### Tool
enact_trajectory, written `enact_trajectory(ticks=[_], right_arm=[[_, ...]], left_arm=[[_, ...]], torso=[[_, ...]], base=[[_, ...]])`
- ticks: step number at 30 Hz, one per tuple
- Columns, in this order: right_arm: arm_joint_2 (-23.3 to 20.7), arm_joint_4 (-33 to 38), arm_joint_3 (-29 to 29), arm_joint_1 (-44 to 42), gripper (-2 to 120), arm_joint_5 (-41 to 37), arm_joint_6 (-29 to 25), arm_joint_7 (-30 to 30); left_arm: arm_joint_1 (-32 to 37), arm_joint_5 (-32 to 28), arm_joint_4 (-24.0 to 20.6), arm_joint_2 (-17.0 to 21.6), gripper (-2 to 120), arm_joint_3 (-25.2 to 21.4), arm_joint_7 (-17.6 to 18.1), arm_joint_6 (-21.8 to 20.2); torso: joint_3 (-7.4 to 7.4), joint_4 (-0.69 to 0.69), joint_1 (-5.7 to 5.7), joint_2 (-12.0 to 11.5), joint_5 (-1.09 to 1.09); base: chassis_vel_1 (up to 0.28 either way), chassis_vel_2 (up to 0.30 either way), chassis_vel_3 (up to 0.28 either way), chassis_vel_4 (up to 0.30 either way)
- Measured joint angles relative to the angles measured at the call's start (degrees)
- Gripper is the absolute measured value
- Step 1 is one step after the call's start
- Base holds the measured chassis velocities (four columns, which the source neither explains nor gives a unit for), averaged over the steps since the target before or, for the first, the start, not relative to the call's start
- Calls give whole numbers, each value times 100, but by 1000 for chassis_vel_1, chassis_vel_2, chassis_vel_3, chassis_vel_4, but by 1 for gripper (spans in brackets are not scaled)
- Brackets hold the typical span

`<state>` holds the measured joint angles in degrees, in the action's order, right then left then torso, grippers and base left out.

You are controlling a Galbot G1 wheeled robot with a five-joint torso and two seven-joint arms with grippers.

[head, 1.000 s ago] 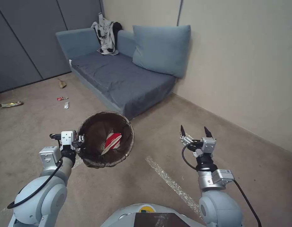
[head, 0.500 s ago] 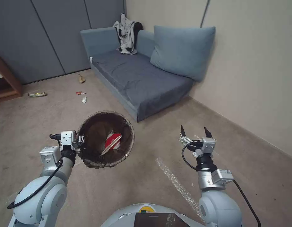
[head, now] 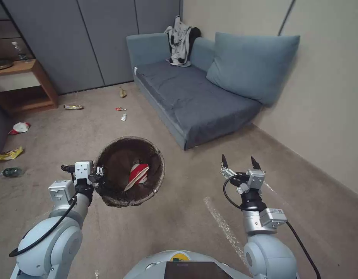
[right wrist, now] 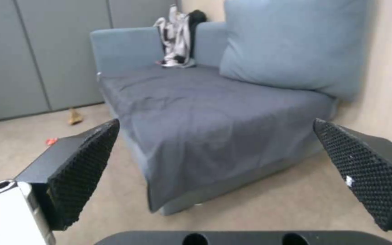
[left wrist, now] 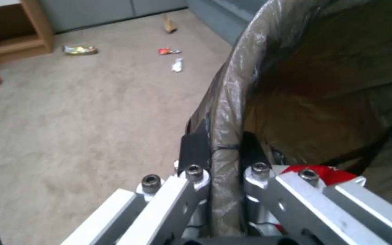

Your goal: Pick up the trash bin, then pick up the garbage from the floor and place it into the trash bin.

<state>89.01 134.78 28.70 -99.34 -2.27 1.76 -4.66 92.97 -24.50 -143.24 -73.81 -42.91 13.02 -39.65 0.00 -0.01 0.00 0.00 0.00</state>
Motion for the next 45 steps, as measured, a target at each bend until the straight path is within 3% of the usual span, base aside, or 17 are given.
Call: enact_trajectory(ticks=[45], right_arm=[[57,64,180,73,100,-75,371,-93]], left_arm=[[1,-14,0,-11,2,-16,37,23]], torso=[[0,-1,0,0,0]], base=[[57,62,57,58]])
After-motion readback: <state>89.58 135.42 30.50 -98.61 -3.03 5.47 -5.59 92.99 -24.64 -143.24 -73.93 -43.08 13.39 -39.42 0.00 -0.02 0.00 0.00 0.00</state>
